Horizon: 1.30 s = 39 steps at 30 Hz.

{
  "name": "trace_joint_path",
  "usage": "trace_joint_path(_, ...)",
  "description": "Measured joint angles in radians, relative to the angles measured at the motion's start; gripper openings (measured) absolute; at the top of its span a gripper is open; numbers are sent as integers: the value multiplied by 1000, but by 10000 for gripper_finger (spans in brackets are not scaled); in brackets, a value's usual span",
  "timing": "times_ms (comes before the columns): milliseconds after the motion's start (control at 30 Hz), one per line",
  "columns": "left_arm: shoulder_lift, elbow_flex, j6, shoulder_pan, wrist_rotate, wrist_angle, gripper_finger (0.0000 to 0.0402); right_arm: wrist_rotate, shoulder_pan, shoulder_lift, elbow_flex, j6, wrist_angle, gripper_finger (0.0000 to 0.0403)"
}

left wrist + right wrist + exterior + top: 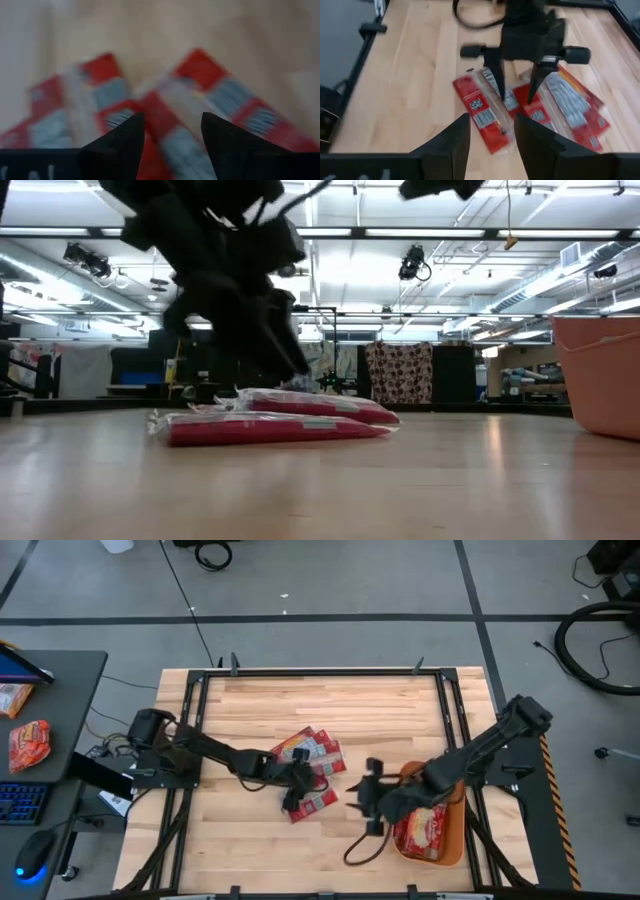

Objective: Sort popcorn bags into baskets
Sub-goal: Put the red popcorn bag into the orange bin

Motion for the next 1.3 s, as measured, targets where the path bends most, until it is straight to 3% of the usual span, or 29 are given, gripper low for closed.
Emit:
trace_joint_path(133, -28, 0, -106, 0, 159, -131, 199, -1, -6, 95, 0, -127, 114, 158)
trace_joint_path(233, -26, 0, -135, -6, 212, -231, 199, -1, -14, 166, 0, -187, 200, 158)
trace_joint_path(500, -2, 1, -151, -34, 212, -308, 199, -53, -53, 336, 0, -258, 354, 158)
trace_joint_path(833, 46, 5, -151, -32, 207, -250, 199, -84, -101, 496, 0, -354, 473, 158)
trace_joint_path(1033, 48, 3, -151, -32, 207, -245, 199, -87, -106, 554, 0, -491, 531, 158)
trace_joint_path(1300, 50, 2, -150, -32, 206, -218, 199, 24, -101, 599, 3, -620, 554, 158)
